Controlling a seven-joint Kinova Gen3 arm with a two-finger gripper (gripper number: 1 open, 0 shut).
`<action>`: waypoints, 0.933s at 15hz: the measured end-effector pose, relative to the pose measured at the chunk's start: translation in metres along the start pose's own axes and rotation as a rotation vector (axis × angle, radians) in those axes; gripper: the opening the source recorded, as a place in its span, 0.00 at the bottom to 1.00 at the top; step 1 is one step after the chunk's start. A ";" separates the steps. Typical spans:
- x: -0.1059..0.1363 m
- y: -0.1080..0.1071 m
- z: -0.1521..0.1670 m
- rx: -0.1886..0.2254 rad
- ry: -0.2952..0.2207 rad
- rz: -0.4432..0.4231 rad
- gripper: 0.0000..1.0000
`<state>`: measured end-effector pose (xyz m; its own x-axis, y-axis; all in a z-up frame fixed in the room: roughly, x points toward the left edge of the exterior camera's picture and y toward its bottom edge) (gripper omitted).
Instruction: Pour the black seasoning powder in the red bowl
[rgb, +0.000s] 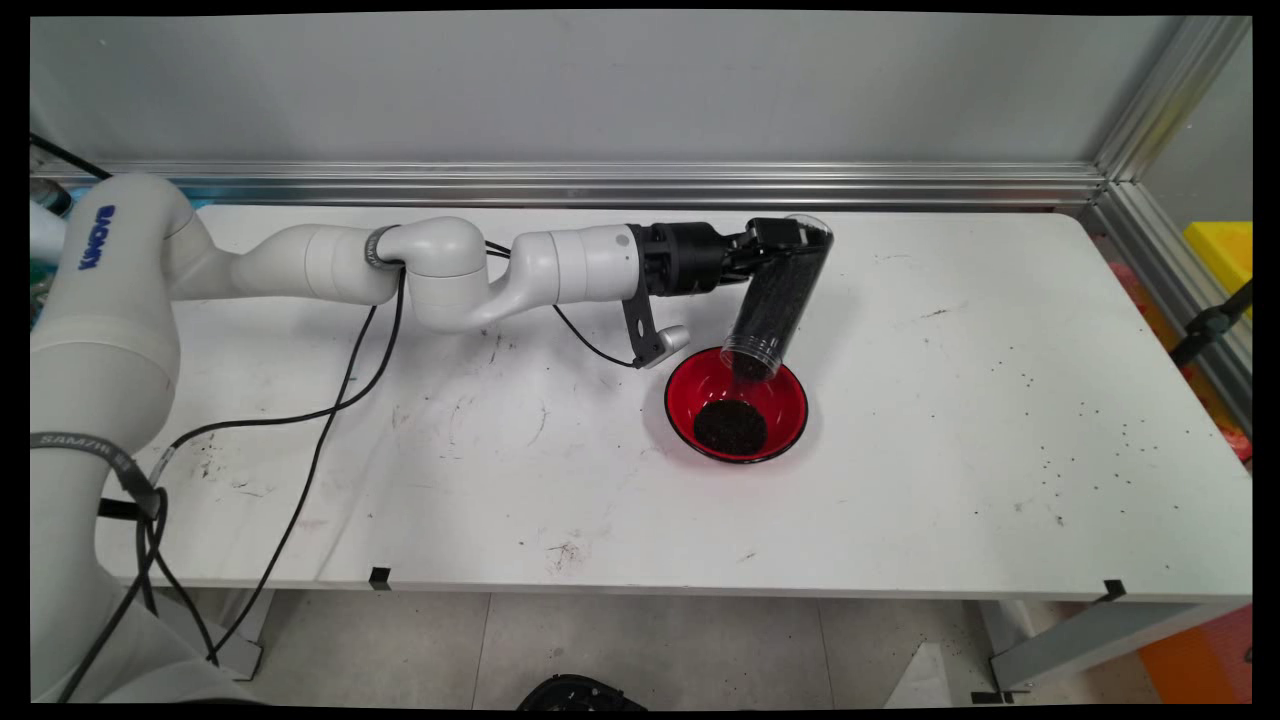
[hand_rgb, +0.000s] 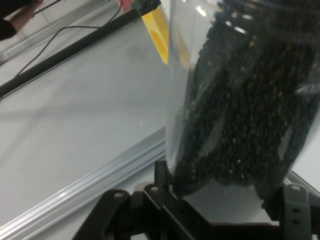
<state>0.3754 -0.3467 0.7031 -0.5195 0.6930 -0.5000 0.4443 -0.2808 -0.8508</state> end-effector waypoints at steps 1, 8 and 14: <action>0.000 0.000 0.000 0.001 -0.001 0.000 0.00; -0.001 0.000 -0.002 0.001 0.000 -0.003 0.00; 0.000 0.000 -0.008 -0.011 0.012 -0.027 0.00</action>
<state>0.3809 -0.3415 0.7040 -0.5225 0.7082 -0.4749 0.4384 -0.2545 -0.8620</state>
